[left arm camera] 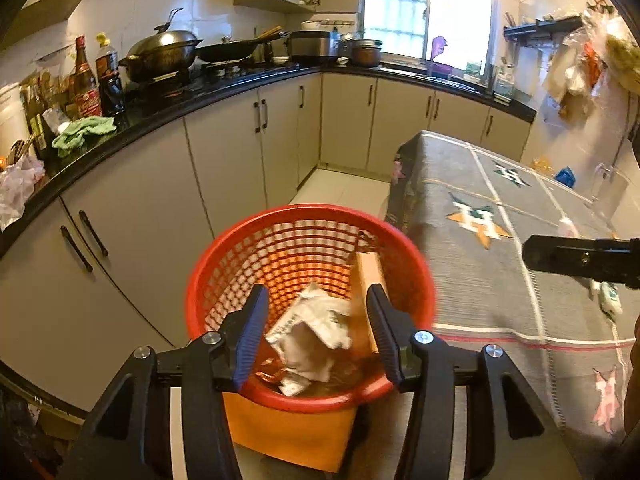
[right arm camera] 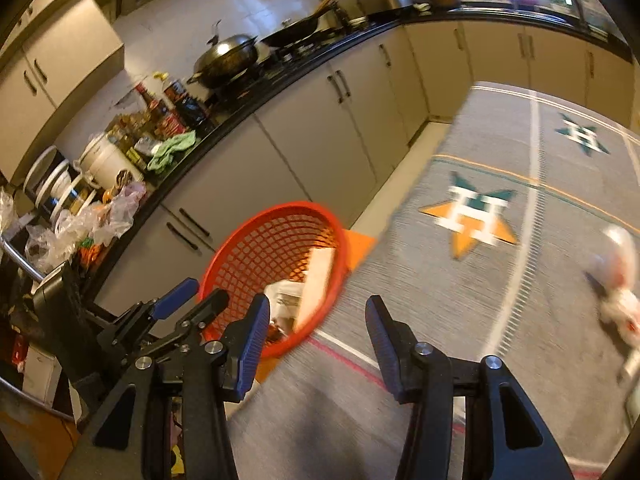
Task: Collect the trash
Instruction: 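Move both grippers back to the table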
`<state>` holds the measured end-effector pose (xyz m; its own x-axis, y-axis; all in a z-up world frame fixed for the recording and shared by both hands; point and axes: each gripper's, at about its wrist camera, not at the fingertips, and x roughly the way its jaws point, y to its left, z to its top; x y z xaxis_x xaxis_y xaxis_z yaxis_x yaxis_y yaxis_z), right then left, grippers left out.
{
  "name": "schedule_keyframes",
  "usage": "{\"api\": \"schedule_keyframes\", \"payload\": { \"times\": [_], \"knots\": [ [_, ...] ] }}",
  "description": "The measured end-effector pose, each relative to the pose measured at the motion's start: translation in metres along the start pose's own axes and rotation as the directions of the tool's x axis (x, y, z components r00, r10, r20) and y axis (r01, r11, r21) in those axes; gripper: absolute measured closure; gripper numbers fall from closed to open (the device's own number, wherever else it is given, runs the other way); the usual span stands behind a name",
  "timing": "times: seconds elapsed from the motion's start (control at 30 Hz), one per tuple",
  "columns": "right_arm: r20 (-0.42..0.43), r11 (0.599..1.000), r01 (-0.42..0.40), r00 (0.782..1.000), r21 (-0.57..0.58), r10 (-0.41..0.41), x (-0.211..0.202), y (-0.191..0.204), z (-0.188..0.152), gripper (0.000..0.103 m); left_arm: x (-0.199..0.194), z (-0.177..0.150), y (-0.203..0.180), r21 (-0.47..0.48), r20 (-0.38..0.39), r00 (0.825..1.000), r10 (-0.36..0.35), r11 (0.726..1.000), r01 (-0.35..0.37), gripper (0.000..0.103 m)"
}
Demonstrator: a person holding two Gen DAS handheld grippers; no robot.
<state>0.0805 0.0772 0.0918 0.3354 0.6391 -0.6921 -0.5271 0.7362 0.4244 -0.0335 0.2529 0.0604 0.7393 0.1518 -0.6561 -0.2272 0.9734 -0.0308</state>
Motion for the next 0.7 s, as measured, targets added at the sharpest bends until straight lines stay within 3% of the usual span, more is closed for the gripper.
{"api": "schedule_keyframes", "payload": {
  "times": [0.13,0.4,0.5,0.7],
  "knots": [
    [0.045,0.997,0.031,0.998,0.072,-0.035,-0.041,-0.040,-0.014,0.048,-0.017,-0.002,-0.027,0.019,0.000,0.999,-0.051,0.999,0.051,0.050],
    [0.127,0.941,0.188,0.965,0.283,-0.231,-0.133,-0.155,-0.048,0.048,-0.030,0.000,-0.110,0.110,-0.032,0.987,-0.156,0.981,0.159,0.050],
    [0.116,0.907,0.253,0.945,0.338,-0.307,-0.155,-0.191,-0.059,0.045,-0.028,0.002,-0.147,0.147,-0.059,0.978,-0.202,0.967,0.209,0.050],
    [0.059,0.849,0.312,0.927,0.427,-0.370,-0.169,-0.243,-0.072,0.041,-0.009,0.009,-0.219,0.221,-0.123,0.959,-0.256,0.935,0.278,0.050]
  ]
}}
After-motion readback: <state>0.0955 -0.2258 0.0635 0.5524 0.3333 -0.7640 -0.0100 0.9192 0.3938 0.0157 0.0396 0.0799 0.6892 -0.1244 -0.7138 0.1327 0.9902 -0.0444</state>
